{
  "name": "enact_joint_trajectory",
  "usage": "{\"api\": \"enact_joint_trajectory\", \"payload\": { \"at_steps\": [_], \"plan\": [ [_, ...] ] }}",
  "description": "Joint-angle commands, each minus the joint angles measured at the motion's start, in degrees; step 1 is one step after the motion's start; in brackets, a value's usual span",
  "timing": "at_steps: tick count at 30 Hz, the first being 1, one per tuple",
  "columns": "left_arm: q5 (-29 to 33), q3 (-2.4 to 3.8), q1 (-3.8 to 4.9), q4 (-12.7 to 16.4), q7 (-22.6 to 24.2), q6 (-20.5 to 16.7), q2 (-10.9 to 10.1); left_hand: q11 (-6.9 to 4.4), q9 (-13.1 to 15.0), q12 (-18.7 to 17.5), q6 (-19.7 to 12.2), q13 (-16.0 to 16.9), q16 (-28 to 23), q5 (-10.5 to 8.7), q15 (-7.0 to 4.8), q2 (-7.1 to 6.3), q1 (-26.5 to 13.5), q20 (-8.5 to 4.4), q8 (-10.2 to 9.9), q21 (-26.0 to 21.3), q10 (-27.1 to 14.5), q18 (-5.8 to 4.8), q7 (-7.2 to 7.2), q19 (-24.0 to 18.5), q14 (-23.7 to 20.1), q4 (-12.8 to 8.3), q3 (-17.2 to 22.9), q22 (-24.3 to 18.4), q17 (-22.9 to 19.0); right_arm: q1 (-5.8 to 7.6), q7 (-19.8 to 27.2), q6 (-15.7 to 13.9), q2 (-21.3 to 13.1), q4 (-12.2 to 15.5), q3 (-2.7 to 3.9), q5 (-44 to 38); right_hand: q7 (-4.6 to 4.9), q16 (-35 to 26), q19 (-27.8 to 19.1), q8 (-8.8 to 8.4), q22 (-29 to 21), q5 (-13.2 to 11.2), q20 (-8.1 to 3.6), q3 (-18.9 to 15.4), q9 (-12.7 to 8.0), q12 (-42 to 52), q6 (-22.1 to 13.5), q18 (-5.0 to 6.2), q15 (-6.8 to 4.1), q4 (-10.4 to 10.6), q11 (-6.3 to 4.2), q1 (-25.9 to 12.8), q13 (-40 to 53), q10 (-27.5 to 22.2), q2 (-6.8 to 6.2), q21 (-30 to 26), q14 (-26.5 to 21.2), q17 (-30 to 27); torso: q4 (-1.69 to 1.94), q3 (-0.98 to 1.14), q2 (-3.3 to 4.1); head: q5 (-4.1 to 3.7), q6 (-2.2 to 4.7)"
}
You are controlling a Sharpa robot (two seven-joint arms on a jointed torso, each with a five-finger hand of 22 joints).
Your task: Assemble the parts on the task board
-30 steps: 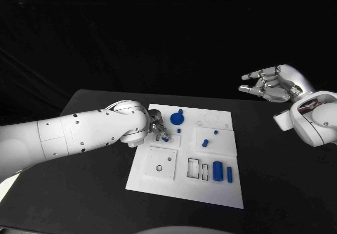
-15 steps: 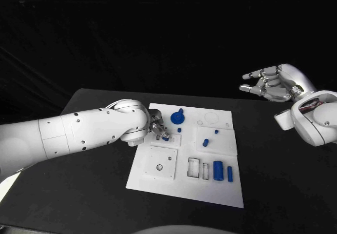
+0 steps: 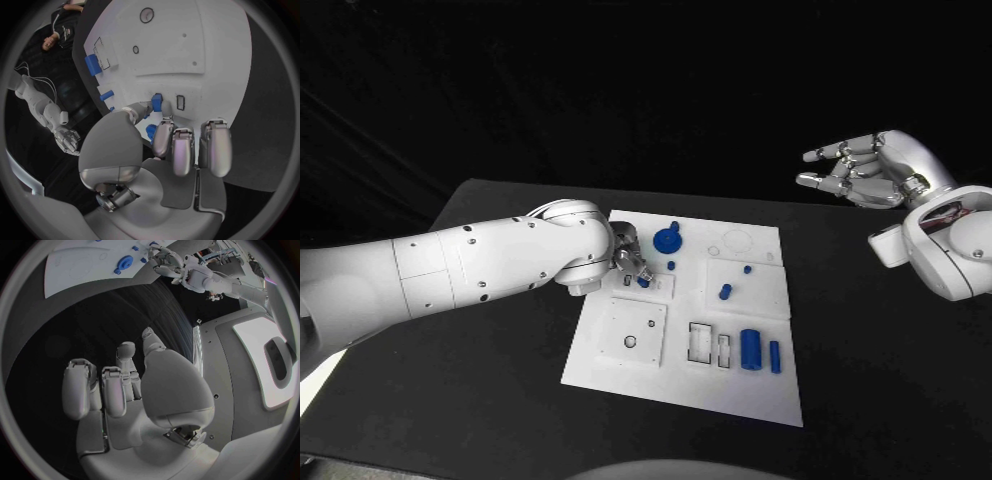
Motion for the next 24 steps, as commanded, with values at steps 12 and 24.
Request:
{"api": "enact_joint_trajectory", "payload": {
  "at_steps": [12,24],
  "plan": [
    [-0.94,-0.09,-0.04,-1.09,-0.06,3.63,1.25,-0.68,-0.02,1.00,2.16,0.86,0.17,-0.05,-0.79,0.17,-2.49,-0.64,0.21,0.03,0.30,-0.42,-2.36,3.26,5.92,-3.31,-0.16,6.21,15.06,-0.02,0.53,-0.28,-0.06,-0.40,0.01,0.18,-0.09,-0.33,-0.48,0.04,-0.14,0.40,-0.11,-0.40,0.03,-0.37,-0.16,0.16,0.21,-0.09,-0.12,0.15,-0.22,-0.51,0.50,-0.35,4.56,9.71,-0.04,0.04,-0.02,-0.15,0.02],
    [-2.39,-0.10,-0.03,-1.73,-0.02,3.85,1.46,-0.84,-0.31,1.12,3.36,1.05,0.17,-0.09,-0.97,0.16,-6.20,-0.88,0.04,0.01,0.29,-0.44,-2.53,3.32,5.92,0.75,-7.47,6.34,15.06,0.01,0.46,-0.87,-0.43,-0.88,0.01,0.22,-0.04,-0.37,-0.52,-0.01,-0.24,1.13,-0.08,-0.67,0.01,-0.42,-0.39,0.18,0.24,-0.01,-0.07,0.40,-0.30,-0.52,0.68,-0.43,4.56,9.68,0.04,-0.01,0.03,-0.37,-0.11]
  ]
}}
